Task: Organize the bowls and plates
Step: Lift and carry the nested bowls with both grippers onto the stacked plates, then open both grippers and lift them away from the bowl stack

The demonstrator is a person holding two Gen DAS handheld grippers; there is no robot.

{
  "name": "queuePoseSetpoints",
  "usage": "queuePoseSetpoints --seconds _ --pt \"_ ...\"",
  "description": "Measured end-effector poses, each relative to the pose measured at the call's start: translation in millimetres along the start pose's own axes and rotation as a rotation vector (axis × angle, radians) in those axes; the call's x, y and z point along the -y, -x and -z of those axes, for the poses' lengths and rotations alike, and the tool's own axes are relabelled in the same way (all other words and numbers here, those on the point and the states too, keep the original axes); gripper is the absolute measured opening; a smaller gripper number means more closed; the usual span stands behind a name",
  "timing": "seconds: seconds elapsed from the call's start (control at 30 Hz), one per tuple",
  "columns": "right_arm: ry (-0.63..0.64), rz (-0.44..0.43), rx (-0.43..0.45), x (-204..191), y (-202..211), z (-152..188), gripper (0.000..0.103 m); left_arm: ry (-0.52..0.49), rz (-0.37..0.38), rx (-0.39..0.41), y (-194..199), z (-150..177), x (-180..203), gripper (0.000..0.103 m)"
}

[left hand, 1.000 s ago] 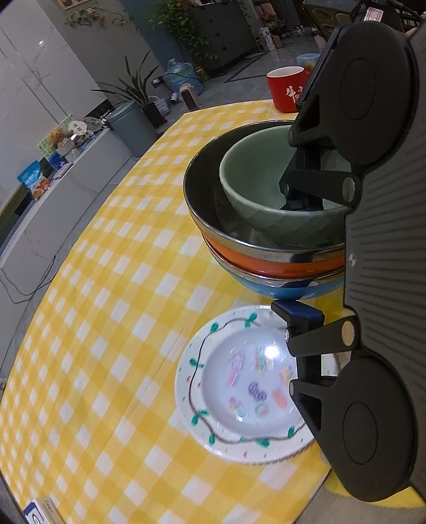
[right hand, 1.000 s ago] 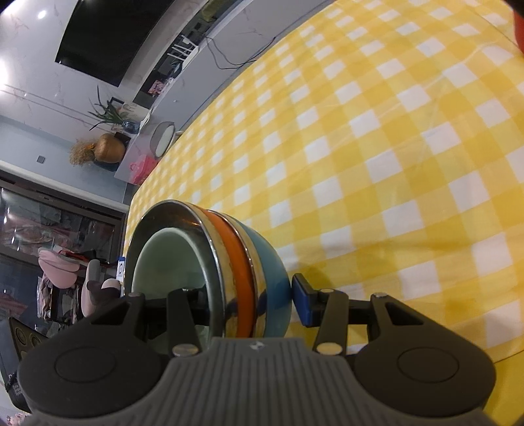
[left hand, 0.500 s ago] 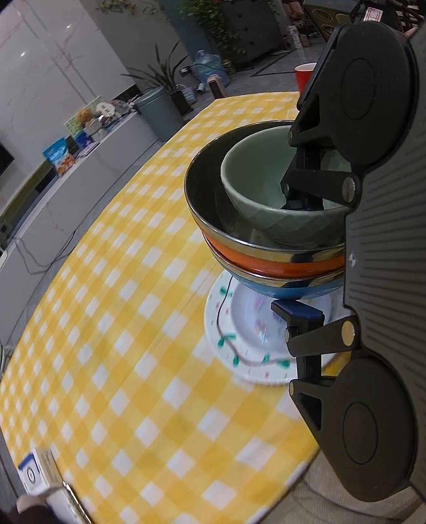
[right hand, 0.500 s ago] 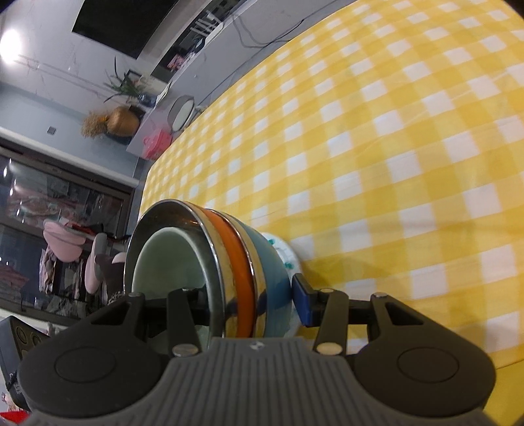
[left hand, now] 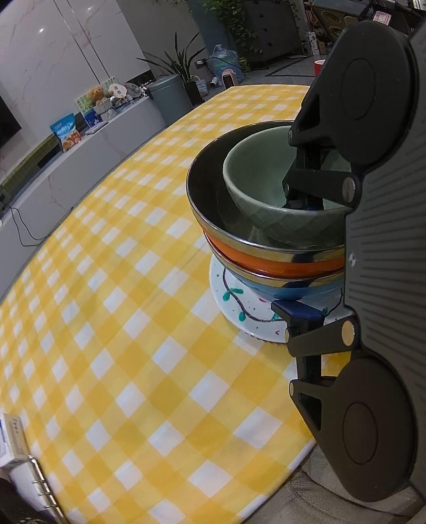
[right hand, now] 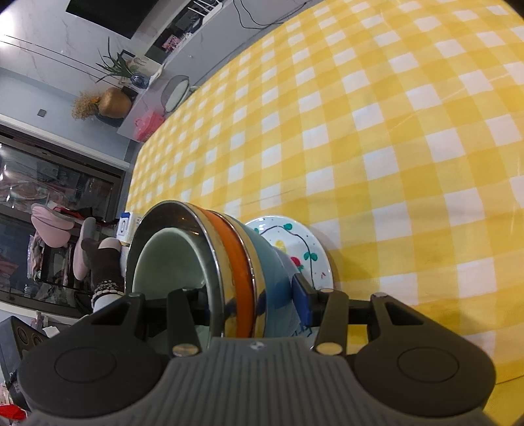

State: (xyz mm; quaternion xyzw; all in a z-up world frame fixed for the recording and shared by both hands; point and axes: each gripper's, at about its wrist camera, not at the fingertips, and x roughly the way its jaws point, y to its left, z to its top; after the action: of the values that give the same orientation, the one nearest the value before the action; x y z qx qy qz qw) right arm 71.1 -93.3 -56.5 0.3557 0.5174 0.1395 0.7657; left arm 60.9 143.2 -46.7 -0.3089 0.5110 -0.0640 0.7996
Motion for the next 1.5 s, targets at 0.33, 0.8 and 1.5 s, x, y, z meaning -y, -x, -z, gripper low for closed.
queuePoseSetpoints --seconds 0.33,0.8,1.5 --pt "-0.006 0.005 -0.010 15.7 -6.7 1.6 0.047 -0.008 -0.012 -0.005 -6.5 -0.7 -1.3 0.053" --pt "0.080 0.041 0.070 3.7 14.9 7.4 0.067 -0.087 -0.058 0.043 1.3 6.5 13.8 0.055" --pt "0.442 0.293 0.485 -47.2 108.0 91.7 0.077 -0.665 -0.140 0.531 114.5 95.5 84.3 0.056"
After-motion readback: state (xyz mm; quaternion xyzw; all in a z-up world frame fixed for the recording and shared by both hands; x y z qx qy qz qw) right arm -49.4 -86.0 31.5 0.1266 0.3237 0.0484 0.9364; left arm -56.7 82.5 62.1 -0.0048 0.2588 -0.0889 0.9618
